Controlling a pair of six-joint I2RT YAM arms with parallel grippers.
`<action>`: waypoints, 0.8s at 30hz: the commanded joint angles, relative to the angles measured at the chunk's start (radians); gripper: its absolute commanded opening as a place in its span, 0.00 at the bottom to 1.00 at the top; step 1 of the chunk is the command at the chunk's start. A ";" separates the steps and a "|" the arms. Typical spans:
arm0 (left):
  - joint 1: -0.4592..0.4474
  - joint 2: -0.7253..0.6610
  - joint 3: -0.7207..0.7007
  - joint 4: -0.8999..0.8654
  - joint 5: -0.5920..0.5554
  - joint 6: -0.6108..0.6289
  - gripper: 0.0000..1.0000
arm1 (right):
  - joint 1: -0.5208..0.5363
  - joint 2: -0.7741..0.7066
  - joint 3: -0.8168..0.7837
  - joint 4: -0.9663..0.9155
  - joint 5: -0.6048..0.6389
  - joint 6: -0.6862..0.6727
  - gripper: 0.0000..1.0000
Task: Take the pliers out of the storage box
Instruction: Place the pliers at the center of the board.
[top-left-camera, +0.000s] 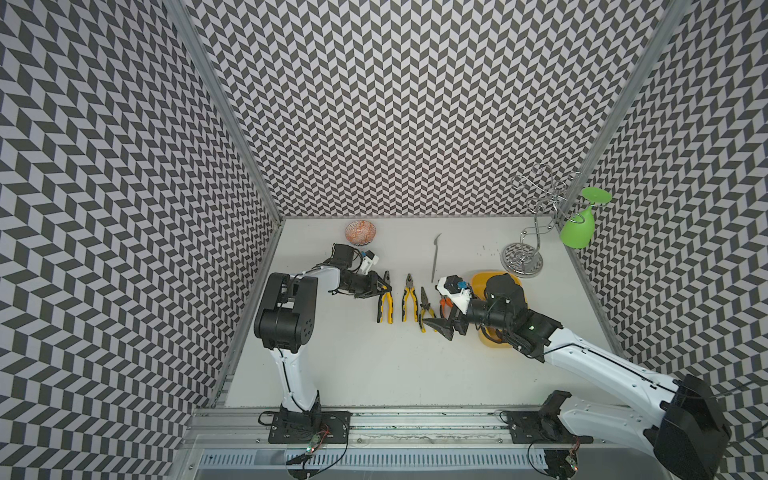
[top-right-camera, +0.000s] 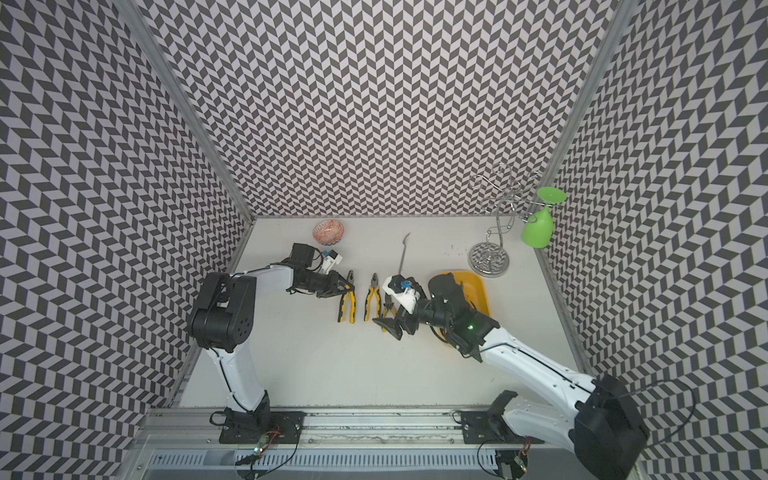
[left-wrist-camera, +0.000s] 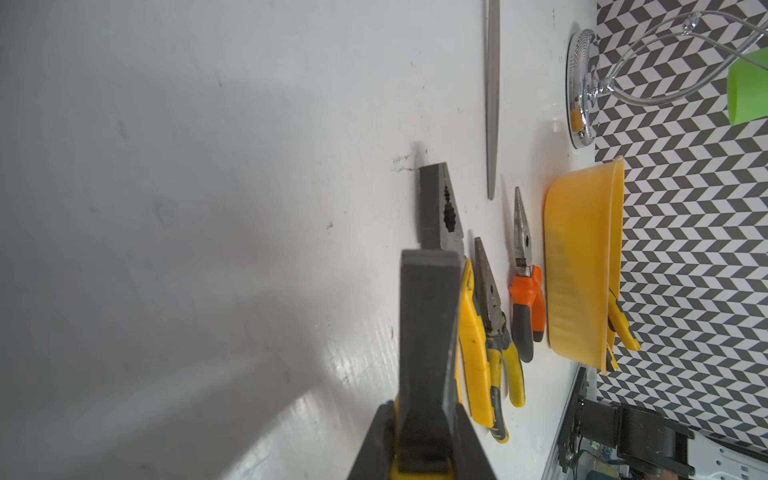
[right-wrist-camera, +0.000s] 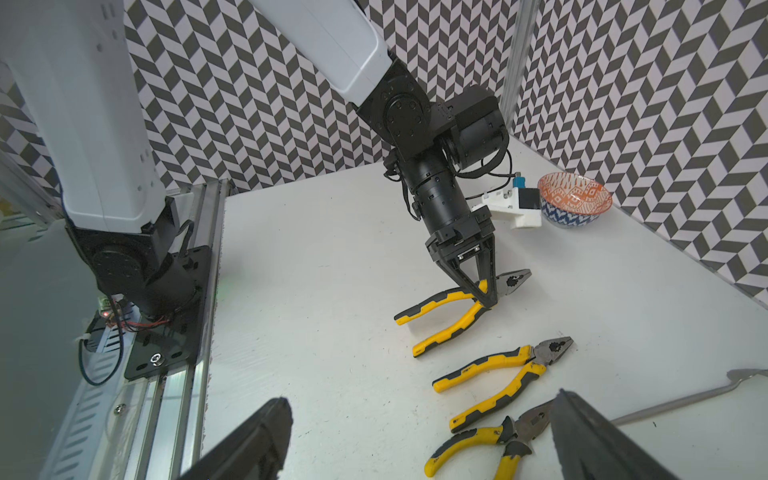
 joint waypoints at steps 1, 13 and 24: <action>-0.003 0.003 -0.004 0.080 0.043 -0.029 0.00 | 0.004 -0.001 0.019 -0.020 0.020 -0.021 0.99; -0.004 0.071 -0.015 0.133 0.037 -0.080 0.19 | 0.004 -0.025 0.008 -0.034 0.104 -0.010 0.99; -0.004 0.111 -0.042 0.146 -0.003 -0.107 0.33 | 0.003 -0.075 -0.012 -0.016 0.230 0.027 0.99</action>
